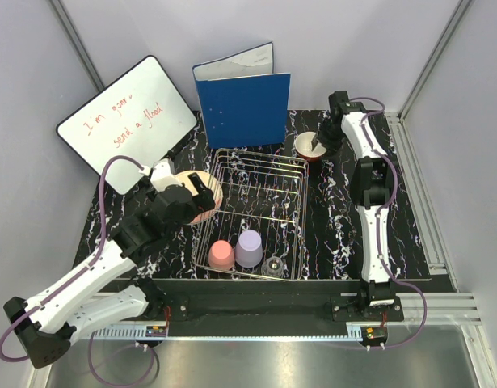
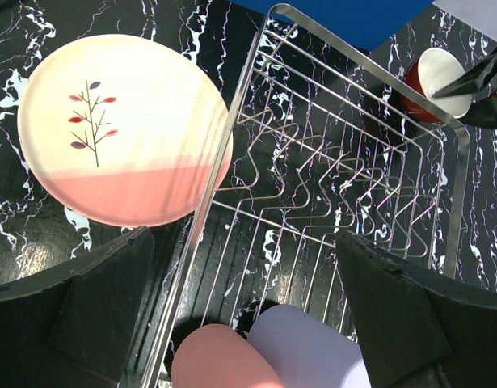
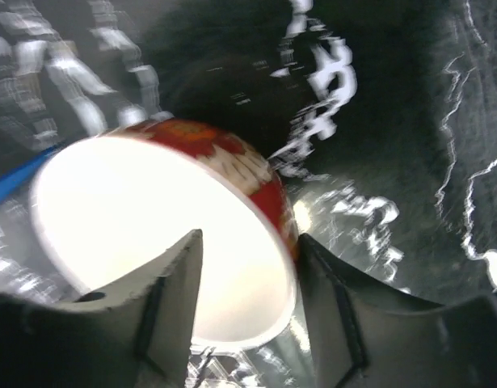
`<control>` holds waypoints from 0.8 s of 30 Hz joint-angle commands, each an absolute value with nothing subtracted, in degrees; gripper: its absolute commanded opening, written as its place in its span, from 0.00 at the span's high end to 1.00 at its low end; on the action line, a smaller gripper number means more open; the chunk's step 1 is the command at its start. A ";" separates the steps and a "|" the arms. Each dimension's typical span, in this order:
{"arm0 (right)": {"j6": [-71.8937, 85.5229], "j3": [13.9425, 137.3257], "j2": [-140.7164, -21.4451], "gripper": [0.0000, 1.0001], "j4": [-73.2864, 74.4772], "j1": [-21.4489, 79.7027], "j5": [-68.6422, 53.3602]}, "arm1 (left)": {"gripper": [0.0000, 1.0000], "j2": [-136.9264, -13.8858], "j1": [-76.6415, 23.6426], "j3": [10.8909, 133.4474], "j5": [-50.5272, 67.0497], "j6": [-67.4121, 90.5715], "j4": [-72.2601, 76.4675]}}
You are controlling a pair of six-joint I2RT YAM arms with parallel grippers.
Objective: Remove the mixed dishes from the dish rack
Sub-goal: Place the bowl at the center of the board, then pick up the cup from the dish rack.
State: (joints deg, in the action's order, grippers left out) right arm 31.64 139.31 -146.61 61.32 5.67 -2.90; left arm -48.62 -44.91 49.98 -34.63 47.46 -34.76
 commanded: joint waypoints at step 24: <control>39.55 73.85 -72.79 0.35 29.81 20.73 -2.82 | 0.01 -56.08 -47.45 54.06 -16.52 27.08 -28.13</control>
